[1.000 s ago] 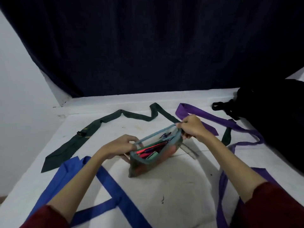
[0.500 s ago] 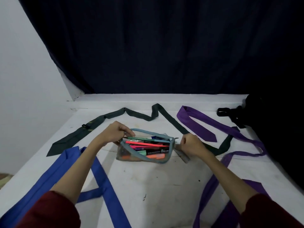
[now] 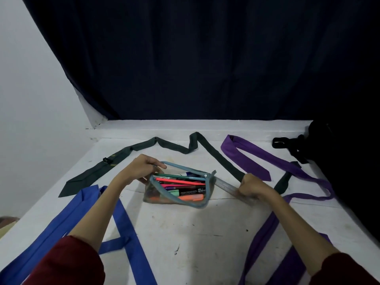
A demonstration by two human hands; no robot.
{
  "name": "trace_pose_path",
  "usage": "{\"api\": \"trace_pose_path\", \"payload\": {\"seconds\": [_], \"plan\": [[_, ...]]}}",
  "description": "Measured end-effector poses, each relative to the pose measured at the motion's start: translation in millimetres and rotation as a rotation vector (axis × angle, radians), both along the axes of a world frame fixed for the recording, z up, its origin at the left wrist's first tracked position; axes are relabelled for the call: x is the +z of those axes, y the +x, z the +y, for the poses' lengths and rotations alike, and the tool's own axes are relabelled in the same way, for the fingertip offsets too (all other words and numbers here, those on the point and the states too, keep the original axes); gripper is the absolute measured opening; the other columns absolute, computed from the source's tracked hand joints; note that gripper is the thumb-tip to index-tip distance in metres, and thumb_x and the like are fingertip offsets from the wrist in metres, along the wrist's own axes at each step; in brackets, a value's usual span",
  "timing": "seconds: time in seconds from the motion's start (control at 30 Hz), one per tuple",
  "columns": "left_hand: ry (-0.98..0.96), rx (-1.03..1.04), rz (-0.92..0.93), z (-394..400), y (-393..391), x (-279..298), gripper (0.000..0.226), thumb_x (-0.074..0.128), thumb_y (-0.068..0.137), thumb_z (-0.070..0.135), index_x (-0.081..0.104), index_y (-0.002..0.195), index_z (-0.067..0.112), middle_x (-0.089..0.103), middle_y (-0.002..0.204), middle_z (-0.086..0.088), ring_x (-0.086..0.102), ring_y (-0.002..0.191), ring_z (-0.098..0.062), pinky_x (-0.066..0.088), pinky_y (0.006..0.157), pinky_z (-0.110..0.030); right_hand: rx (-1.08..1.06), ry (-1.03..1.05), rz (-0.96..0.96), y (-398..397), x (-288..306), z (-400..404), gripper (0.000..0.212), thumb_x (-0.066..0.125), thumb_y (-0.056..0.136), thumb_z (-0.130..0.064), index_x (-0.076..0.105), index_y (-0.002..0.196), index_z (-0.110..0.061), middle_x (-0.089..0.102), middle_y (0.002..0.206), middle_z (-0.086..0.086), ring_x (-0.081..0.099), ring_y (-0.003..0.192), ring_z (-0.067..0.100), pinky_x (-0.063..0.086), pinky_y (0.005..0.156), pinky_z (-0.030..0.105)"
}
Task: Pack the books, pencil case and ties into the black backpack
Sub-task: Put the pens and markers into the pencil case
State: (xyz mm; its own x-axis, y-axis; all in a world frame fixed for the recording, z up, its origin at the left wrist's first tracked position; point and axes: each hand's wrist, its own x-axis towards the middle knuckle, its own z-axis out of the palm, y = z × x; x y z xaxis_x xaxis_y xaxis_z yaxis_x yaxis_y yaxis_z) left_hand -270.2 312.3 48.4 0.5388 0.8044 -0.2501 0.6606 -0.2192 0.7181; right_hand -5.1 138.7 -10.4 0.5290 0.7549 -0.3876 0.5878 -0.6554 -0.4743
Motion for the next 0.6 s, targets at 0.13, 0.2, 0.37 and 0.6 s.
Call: {"api": "trace_pose_path", "payload": {"seconds": [0.13,0.2,0.37,0.6], "plan": [[0.003,0.003,-0.009,2.1,-0.7,-2.6,0.028,0.047,0.094,0.006,0.071,0.1,0.019,0.071,0.09,0.0,0.06,0.074,-0.017,0.054,0.054,-0.027,-0.061,0.021,0.075,20.4,17.2,-10.2,0.016,0.049,0.089,-0.006,0.044,0.074,-0.008,0.042,0.067,0.004,0.039,0.056,0.014,0.033,0.05,0.024],[0.002,-0.002,-0.002,2.6,-0.8,-3.5,0.023,0.052,0.093,0.01,0.071,0.101,0.022,0.072,0.095,-0.008,0.059,0.074,-0.018,0.053,0.052,-0.026,-0.128,0.138,0.067,25.7,28.8,-12.1,0.016,0.046,0.091,-0.007,0.049,0.076,-0.004,0.044,0.065,0.007,0.041,0.056,0.016,0.035,0.05,0.026],[0.006,-0.029,0.038,0.7,0.5,-4.0,0.019,0.057,0.09,0.018,0.066,0.105,0.026,0.066,0.107,-0.015,0.055,0.076,-0.016,0.049,0.053,-0.023,-0.152,0.568,0.222,-14.3,65.4,3.9,0.009,0.046,0.092,-0.001,0.05,0.099,-0.004,0.059,0.083,0.011,0.057,0.062,0.02,0.047,0.05,0.03],[-0.022,-0.08,0.018,-0.6,-5.7,-1.7,0.022,0.052,0.093,0.015,0.064,0.103,0.03,0.067,0.11,-0.013,0.058,0.08,-0.015,0.052,0.055,-0.024,0.264,0.376,-0.248,-79.1,57.7,33.6,0.035,0.066,0.085,-0.039,0.056,0.097,-0.008,0.061,0.086,0.004,0.062,0.08,0.022,0.046,0.061,0.03]]}}
